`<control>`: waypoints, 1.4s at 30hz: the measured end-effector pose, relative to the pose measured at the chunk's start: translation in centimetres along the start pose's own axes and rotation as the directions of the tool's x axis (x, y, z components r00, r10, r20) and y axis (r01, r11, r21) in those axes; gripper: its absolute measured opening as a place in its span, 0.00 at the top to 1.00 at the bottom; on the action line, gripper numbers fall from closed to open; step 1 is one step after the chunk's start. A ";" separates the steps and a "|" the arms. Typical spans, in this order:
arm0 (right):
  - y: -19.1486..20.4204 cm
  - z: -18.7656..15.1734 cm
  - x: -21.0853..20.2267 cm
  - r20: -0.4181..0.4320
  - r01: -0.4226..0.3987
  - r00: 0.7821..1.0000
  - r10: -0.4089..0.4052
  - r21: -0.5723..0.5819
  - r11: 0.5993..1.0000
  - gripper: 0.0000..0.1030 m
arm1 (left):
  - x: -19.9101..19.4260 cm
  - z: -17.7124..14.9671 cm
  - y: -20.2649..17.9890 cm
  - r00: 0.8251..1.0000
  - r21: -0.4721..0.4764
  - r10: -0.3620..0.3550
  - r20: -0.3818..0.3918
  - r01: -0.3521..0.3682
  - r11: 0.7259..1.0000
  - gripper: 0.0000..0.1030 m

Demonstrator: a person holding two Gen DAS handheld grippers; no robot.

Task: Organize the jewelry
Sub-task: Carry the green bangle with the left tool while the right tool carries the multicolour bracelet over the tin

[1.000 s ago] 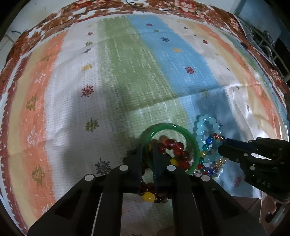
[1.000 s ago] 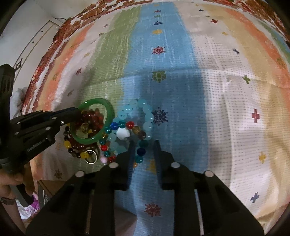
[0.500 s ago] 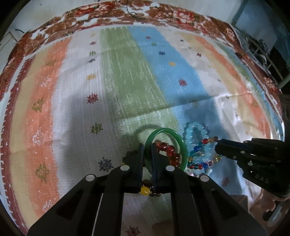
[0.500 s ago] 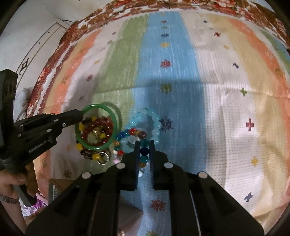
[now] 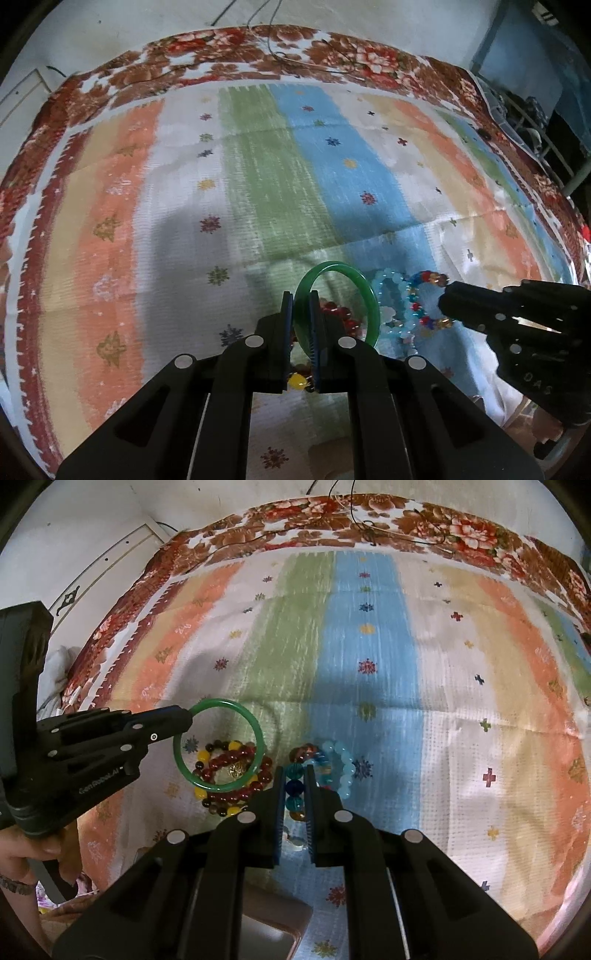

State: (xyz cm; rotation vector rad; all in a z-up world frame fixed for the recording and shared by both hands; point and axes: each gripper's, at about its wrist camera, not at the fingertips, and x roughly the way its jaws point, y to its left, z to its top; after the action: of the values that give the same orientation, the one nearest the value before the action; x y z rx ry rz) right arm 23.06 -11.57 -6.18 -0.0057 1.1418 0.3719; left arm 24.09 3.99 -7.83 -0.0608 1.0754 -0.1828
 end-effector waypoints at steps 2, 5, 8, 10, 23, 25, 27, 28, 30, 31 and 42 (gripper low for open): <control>0.0 -0.1 0.0 0.000 0.003 1.000 -0.003 -0.002 1.000 0.89 | -0.2 -0.1 0.2 1.000 -0.005 0.001 0.001 -0.001 1.000 0.93; 0.2 -0.1 -0.1 0.001 0.007 1.000 -0.007 -0.001 1.000 0.89 | -0.5 -0.3 0.3 1.000 -0.011 0.003 0.005 -0.003 1.000 0.93; 0.5 -0.2 -0.4 0.009 0.030 1.000 -0.030 -0.009 1.000 0.89 | -1.0 -0.5 0.3 1.000 -0.014 0.008 0.013 -0.007 1.000 0.93; 0.7 -0.2 -0.5 0.016 0.042 0.999 -0.042 -0.016 0.999 0.89 | -1.2 -0.6 0.2 1.000 -0.017 0.012 0.016 -0.012 1.000 0.93; 1.0 -0.9 -2.9 0.059 0.059 0.997 -0.058 -0.016 0.998 0.89 | -3.8 -1.6 -0.3 0.998 -0.045 0.023 0.058 -0.020 0.999 0.93; 1.2 -1.1 -3.7 0.073 0.048 0.996 -0.047 -0.016 0.999 0.89 | -4.4 -1.7 -0.4 0.997 -0.048 0.019 0.068 -0.016 0.999 0.92; 1.5 -1.4 -4.6 0.085 0.034 0.996 -0.032 -0.020 0.999 0.89 | -5.2 -2.0 -0.8 0.997 -0.049 0.013 0.080 -0.009 0.999 0.92; 1.7 -1.5 -5.0 0.089 0.029 0.996 -0.026 -0.022 0.999 0.89 | -5.5 -2.1 -1.0 0.996 -0.049 0.012 0.087 -0.008 0.999 0.92; 2.1 -2.1 -5.9 0.099 0.017 0.995 -0.015 -0.026 1.000 0.89 | -6.1 -2.5 -1.2 0.995 -0.052 0.008 0.097 -0.003 0.999 0.92; 2.3 -2.3 -6.2 0.103 0.015 0.995 -0.012 -0.028 1.000 0.89 | -6.3 -2.7 -1.3 0.995 -0.053 0.007 0.100 -0.001 0.999 0.92; 3.9 -4.9 -8.0 0.118 0.009 0.993 -0.004 -0.047 0.999 0.89 | -10.0 -5.6 -3.2 0.987 -0.034 -0.024 0.156 0.030 0.999 0.92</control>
State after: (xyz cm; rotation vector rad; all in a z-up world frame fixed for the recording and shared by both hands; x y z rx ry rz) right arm 14.73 -11.15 -0.39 -0.0284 1.0157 0.3882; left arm 14.22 2.87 -1.38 -0.1210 0.9222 -0.1800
